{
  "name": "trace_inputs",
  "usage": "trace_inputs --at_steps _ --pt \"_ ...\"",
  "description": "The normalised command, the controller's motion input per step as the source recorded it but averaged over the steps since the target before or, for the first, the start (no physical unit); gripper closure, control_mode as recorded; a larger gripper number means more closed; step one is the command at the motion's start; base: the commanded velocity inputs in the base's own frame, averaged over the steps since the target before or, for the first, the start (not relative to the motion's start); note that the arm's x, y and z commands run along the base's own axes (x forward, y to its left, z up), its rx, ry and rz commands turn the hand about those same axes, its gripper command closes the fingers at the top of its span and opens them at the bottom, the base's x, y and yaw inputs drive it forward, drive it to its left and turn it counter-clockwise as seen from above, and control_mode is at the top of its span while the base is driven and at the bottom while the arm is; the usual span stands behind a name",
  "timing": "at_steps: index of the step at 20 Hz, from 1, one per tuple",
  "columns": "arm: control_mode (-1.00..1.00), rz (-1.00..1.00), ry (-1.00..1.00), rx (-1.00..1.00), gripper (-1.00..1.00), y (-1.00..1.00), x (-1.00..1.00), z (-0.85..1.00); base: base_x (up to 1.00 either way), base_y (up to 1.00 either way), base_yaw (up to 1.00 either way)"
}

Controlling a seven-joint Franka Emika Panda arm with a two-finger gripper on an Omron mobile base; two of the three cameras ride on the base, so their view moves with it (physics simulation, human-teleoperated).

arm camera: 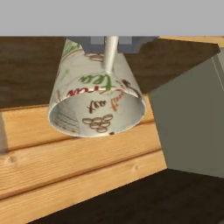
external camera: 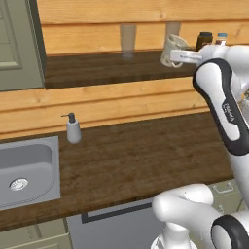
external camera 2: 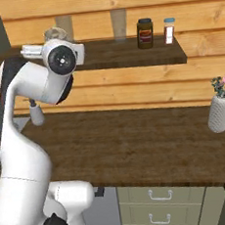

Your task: Gather all objects into one cabinet and sort the glasses and bowls to opposite sides.

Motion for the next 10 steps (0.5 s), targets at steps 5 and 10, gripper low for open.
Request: trace_inputs --at_steps 5,10 --pt "-1.0 0.32 0.07 -0.01 1.0 0.07 -1.0 0.07 0.0 0.0 0.0" --pt "-1.0 0.25 0.09 0.0 1.0 0.1 -0.99 0.23 0.0 0.0 0.0"
